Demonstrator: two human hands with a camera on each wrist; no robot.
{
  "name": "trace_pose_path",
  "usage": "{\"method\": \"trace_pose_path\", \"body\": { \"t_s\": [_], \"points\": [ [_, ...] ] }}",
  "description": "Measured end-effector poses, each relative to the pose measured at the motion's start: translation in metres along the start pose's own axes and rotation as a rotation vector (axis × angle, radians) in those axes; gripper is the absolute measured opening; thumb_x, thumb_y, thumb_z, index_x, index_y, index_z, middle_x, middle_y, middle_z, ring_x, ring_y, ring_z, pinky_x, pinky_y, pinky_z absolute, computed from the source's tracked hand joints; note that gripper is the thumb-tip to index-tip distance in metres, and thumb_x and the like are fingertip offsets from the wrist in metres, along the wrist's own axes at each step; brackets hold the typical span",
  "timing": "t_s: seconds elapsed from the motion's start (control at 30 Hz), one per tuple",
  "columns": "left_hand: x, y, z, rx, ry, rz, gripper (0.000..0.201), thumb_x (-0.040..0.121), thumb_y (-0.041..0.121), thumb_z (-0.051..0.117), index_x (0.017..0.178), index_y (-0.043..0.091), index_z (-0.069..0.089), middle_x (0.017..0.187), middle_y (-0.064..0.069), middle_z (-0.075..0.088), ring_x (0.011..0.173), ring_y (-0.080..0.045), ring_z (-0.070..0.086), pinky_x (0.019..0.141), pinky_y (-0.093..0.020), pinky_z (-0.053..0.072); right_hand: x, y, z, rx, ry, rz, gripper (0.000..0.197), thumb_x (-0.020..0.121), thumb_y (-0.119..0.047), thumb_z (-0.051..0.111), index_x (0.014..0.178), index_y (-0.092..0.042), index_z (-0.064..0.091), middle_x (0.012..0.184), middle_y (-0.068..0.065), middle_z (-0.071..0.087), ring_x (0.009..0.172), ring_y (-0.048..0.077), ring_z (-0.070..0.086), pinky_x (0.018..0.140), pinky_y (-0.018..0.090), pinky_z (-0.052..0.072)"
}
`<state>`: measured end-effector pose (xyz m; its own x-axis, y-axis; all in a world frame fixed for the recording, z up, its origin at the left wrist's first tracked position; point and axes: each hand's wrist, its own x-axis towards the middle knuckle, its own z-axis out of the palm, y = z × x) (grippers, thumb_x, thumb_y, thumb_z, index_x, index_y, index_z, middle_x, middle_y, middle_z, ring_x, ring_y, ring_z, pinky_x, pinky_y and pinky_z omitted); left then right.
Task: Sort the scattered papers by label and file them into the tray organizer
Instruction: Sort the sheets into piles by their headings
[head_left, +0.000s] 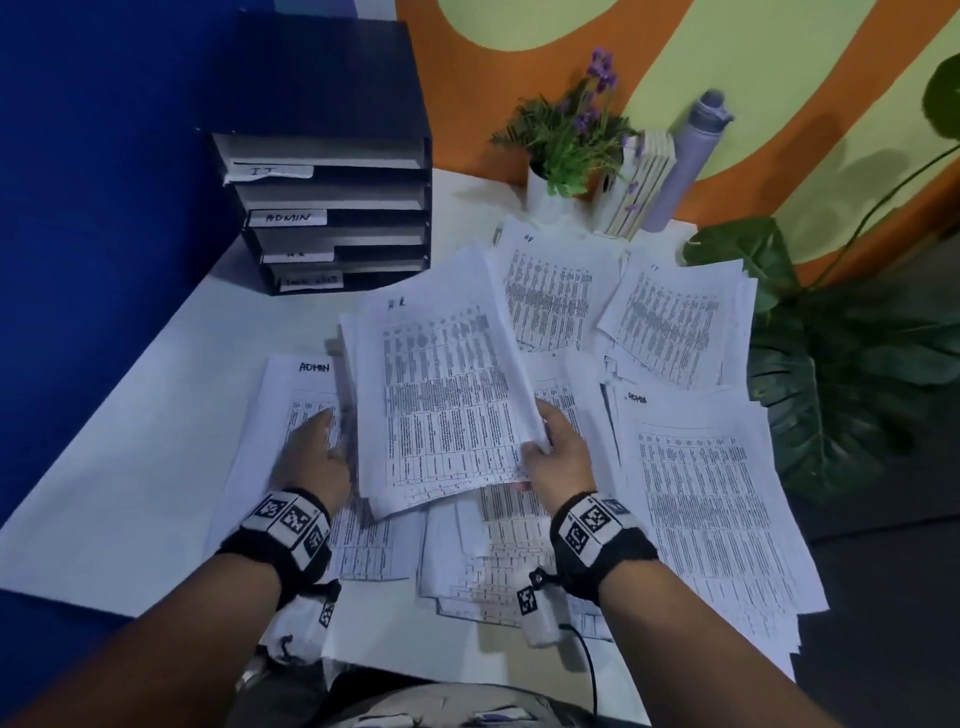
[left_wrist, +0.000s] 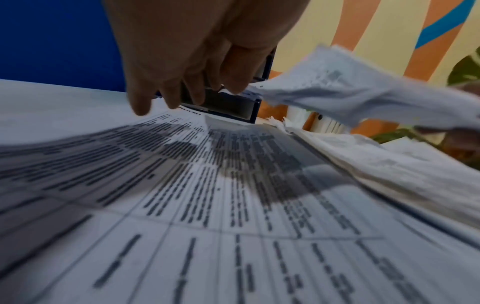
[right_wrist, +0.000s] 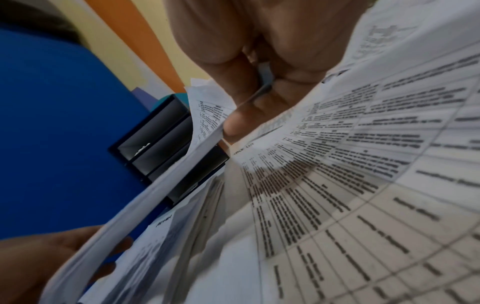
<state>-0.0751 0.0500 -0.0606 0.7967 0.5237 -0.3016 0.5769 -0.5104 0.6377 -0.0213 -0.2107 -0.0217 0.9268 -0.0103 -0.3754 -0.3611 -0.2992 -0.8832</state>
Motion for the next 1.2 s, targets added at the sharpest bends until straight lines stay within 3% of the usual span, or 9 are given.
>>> {"method": "trace_pose_path", "body": {
  "t_s": [0.1,0.2,0.43,0.67,0.8,0.9,1.07,1.13,1.2],
  "points": [
    [0.007,-0.02,-0.001,0.339,-0.012,-0.126,0.073,0.089,0.021,0.056,0.151,0.032,0.019,0.161,0.003,0.012,0.145,-0.025,0.014,0.112,-0.059,0.022,-0.008,-0.003,0.003,-0.097,-0.063,-0.062,0.058,0.094,-0.002,0.048,0.128,-0.048,0.047,0.108,-0.013,0.057,0.074,0.033,0.065,0.064,0.051,0.058],
    [0.009,-0.032,-0.004,0.468,-0.049,-0.221,0.086,0.08,0.04,0.065,0.148,0.043,0.013,0.159,0.006,0.007,0.144,-0.03,0.008,0.106,-0.066,0.023,-0.012,-0.009,0.008,-0.122,-0.127,-0.094,0.057,0.094,-0.001,0.048,0.13,-0.045,0.046,0.109,-0.013,0.057,0.073,0.027,0.066,0.062,0.043,0.06],
    [0.007,-0.055,-0.002,0.466,-0.119,-0.215,0.088,0.081,0.058,0.062,0.152,0.036,0.014,0.161,0.001,-0.004,0.147,-0.032,-0.002,0.112,-0.063,0.017,0.032,-0.033,-0.012,0.072,0.062,-0.007,0.054,0.089,0.007,0.048,0.133,-0.025,0.047,0.121,0.0,0.057,0.078,0.014,0.067,0.061,0.036,0.061],
    [0.01,-0.061,-0.007,0.396,-0.159,-0.229,0.092,0.077,0.038,0.067,0.151,0.042,0.012,0.161,0.006,-0.005,0.147,-0.026,-0.004,0.117,-0.055,0.013,0.11,-0.058,-0.047,0.125,0.313,0.12,0.061,0.089,0.015,0.046,0.139,-0.021,0.044,0.139,0.005,0.043,0.074,0.017,0.059,0.056,0.029,0.06],
    [0.012,-0.066,-0.012,0.391,-0.134,-0.199,0.094,0.071,0.046,0.071,0.15,0.041,0.019,0.161,0.004,0.003,0.147,-0.025,0.006,0.116,-0.052,0.02,0.134,-0.066,-0.054,-0.121,0.371,0.123,0.058,0.091,0.007,0.045,0.144,-0.014,0.034,0.138,0.013,0.044,0.108,0.033,0.055,0.085,0.035,0.052],
    [0.008,-0.065,-0.016,0.389,-0.124,-0.207,0.099,0.07,0.051,0.074,0.151,0.038,0.018,0.161,0.003,0.001,0.147,-0.025,0.008,0.115,-0.054,0.02,0.131,-0.067,-0.046,-0.391,0.414,0.093,0.07,0.086,0.003,0.049,0.149,-0.017,0.026,0.144,0.014,0.035,0.128,0.034,0.041,0.103,0.043,0.042],
    [-0.002,-0.058,-0.022,0.447,-0.118,-0.156,0.085,0.084,0.056,0.059,0.151,0.035,0.012,0.162,0.002,-0.006,0.148,-0.023,0.0,0.114,-0.058,0.012,0.088,-0.05,0.004,-0.361,0.162,-0.118,0.039,0.093,0.002,0.046,0.127,-0.013,0.056,0.134,0.007,0.055,0.113,0.023,0.058,0.086,0.024,0.052],
    [-0.005,-0.061,-0.025,0.481,-0.151,-0.119,0.081,0.087,0.056,0.053,0.152,0.034,0.01,0.162,0.0,-0.007,0.148,-0.024,-0.002,0.115,-0.056,0.012,0.066,-0.035,0.03,-0.336,0.023,-0.095,0.022,0.095,-0.01,0.052,0.11,-0.018,0.066,0.117,0.005,0.066,0.091,0.021,0.065,0.084,0.032,0.055],
    [-0.009,-0.063,-0.028,0.504,-0.181,-0.072,0.08,0.089,0.055,0.05,0.153,0.033,0.008,0.162,-0.001,-0.009,0.149,-0.024,-0.003,0.116,-0.054,0.01,0.045,-0.019,0.054,-0.297,-0.134,-0.028,0.016,0.092,-0.014,0.057,0.095,-0.025,0.068,0.099,0.004,0.071,0.087,0.027,0.069,0.082,0.045,0.058]
  ]
}}
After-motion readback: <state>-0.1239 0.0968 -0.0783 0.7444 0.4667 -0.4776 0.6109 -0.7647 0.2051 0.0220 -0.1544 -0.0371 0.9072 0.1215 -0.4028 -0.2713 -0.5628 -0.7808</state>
